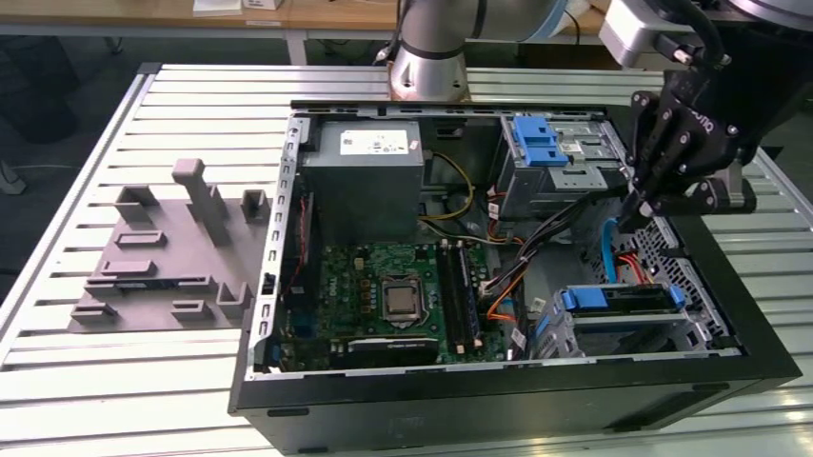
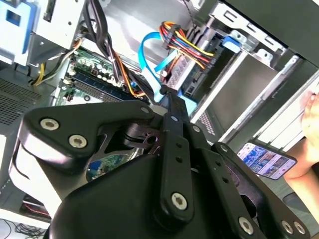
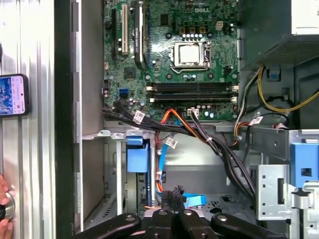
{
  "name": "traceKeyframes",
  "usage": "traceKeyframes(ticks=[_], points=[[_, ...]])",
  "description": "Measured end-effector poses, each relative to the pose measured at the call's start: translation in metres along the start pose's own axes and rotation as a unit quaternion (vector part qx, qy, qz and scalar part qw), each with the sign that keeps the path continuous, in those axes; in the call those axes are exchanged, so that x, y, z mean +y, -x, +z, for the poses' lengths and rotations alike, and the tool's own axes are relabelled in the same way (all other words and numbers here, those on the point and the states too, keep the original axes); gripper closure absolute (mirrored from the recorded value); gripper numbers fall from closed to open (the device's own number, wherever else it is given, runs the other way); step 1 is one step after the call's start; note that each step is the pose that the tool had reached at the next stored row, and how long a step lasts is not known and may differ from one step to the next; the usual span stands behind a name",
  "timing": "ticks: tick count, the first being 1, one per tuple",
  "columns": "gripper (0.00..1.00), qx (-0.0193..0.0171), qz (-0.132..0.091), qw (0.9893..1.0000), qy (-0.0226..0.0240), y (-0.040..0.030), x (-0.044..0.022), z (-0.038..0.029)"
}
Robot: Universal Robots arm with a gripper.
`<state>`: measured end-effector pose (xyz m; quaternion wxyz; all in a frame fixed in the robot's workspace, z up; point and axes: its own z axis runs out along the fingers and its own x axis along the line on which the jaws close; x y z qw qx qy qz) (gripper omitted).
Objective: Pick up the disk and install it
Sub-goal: 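Insert the second disk wire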
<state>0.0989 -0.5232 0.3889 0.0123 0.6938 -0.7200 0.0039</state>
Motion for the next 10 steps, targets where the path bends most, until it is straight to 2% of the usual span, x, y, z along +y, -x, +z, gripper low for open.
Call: traceKeyframes(ticks=[5,10], points=[[0.89,0.0008,0.000,1.0000,-0.0001,0.0048,0.0003,-0.0042],[0.89,0.0013,0.000,1.0000,-0.0002,0.0059,0.0006,-0.0045]])
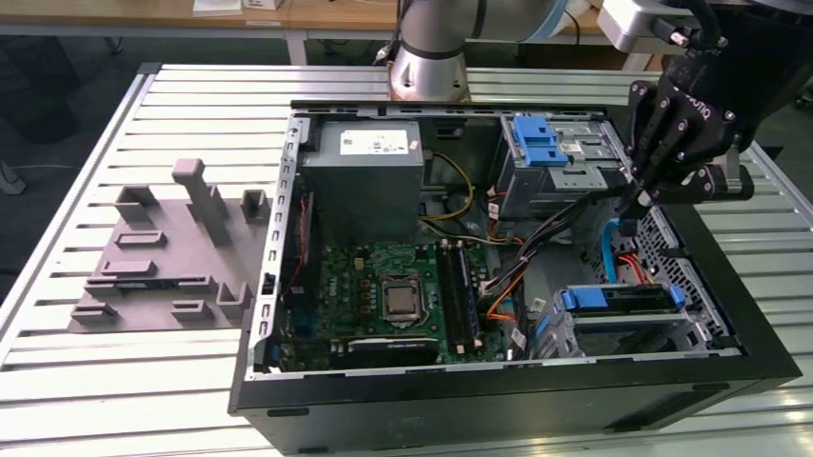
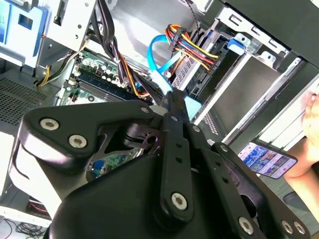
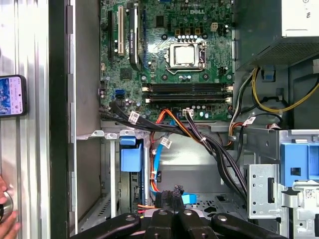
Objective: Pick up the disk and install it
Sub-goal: 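Insert the second disk wire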
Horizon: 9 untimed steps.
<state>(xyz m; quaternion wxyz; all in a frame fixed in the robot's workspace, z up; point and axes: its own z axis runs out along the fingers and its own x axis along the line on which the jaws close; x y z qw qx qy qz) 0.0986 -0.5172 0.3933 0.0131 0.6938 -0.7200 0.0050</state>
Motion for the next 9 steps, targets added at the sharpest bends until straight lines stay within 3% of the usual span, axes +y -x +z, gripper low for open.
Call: traceKeyframes(ticks=[6,7,9], points=[[0.89,0.0015,0.000,1.0000,-0.0002,0.0002,0.0000,0.0002],[0.82,0.0022,0.000,1.0000,-0.0003,0.0002,0.0000,0.0004],[0.82,0.0032,0.000,1.0000,-0.0008,0.0002,0.0000,0.0009]])
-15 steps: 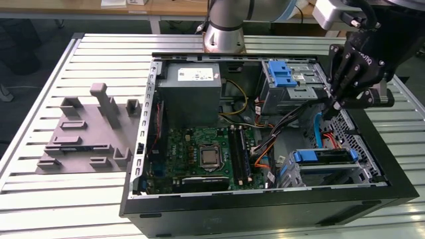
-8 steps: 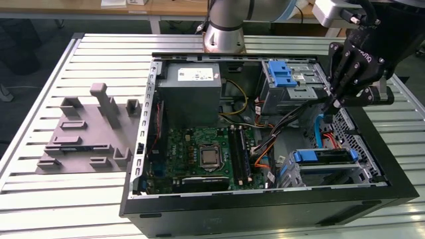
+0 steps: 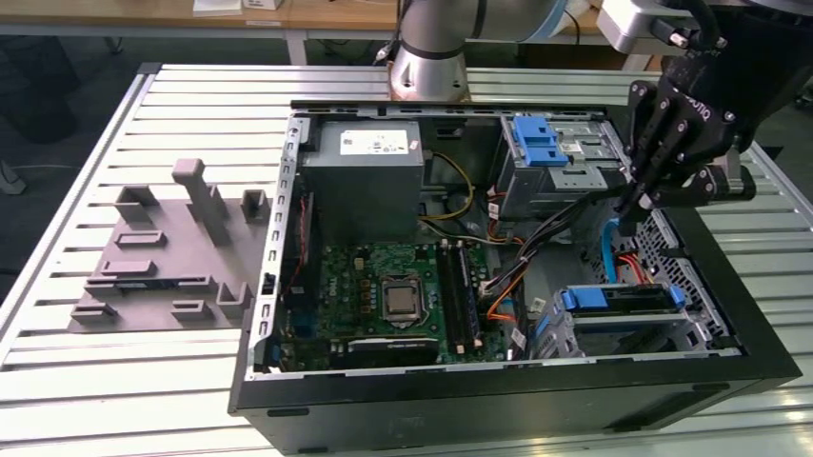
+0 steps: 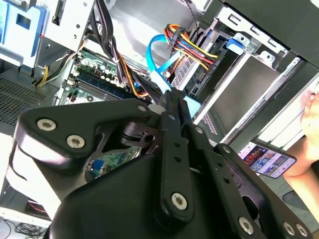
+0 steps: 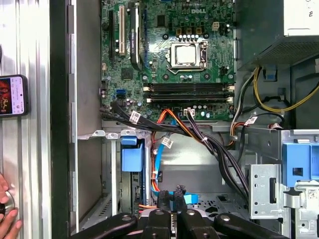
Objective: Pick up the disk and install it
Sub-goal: 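Insert the second disk wire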
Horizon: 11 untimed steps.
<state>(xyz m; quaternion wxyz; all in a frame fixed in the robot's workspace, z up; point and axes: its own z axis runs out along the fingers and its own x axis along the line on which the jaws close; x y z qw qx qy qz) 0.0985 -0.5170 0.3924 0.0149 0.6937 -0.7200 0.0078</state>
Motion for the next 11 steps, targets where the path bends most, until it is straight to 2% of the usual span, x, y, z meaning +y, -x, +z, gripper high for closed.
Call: traceKeyframes(ticks=[3,4,8,11], points=[[0.81,0.0013,0.000,1.0000,-0.0007,0.0000,0.0000,0.0007],[0.75,0.0018,0.000,1.0000,-0.0010,0.0001,0.0000,0.0010],[0.75,0.0039,0.000,1.0000,-0.0020,0.0001,0.0000,0.0027],[0.75,0.0074,0.000,1.0000,-0.0029,0.0002,0.0000,0.0048]])
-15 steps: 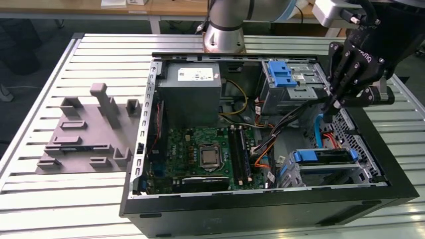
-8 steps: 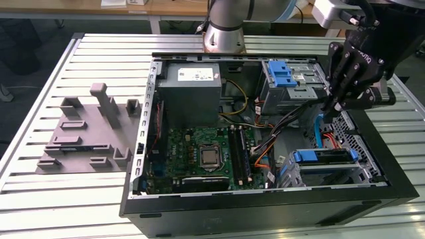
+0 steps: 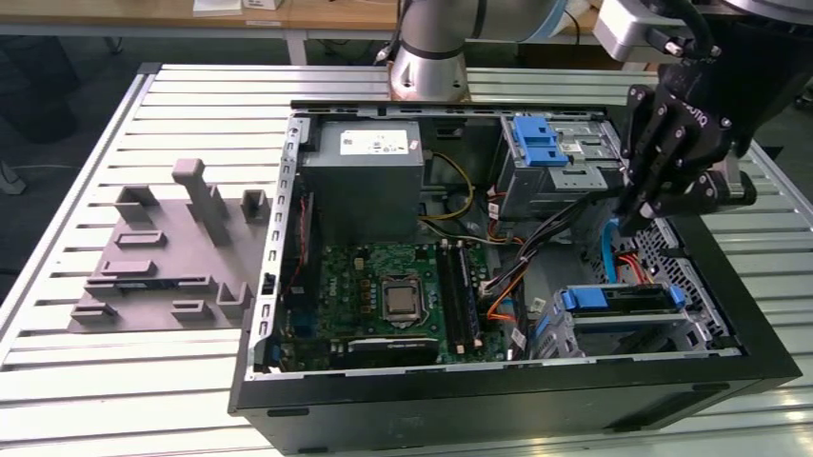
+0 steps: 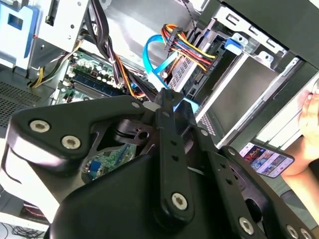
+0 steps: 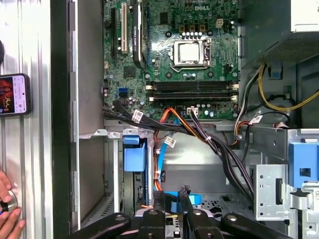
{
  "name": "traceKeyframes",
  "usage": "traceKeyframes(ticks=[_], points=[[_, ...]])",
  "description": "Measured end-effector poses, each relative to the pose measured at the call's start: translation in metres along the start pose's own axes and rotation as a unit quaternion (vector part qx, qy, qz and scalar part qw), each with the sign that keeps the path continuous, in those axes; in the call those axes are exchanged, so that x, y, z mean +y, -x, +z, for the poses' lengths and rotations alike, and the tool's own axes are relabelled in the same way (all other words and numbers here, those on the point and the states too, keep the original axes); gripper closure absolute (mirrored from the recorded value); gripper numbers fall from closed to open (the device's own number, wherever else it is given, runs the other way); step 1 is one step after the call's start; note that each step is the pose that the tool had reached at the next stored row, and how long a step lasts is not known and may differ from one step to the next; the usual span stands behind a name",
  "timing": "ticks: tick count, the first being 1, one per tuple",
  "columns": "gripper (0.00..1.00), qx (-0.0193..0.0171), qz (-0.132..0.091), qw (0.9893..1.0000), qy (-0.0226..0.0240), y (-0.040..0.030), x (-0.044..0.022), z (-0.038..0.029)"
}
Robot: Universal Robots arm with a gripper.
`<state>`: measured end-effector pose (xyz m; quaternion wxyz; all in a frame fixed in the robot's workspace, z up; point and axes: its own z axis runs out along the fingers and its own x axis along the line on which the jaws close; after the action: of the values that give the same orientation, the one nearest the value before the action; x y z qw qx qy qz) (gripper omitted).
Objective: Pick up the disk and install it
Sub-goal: 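Insert the second disk wire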
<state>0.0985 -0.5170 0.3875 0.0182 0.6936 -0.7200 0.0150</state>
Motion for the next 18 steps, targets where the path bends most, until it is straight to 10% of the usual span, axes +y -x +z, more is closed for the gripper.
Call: traceKeyframes(ticks=[9,18], points=[[0.75,0.0109,0.000,0.9999,-0.0018,0.0003,0.0000,0.0081],[0.75,0.0130,0.000,0.9999,-0.0026,-0.0008,-0.0001,0.0180]])
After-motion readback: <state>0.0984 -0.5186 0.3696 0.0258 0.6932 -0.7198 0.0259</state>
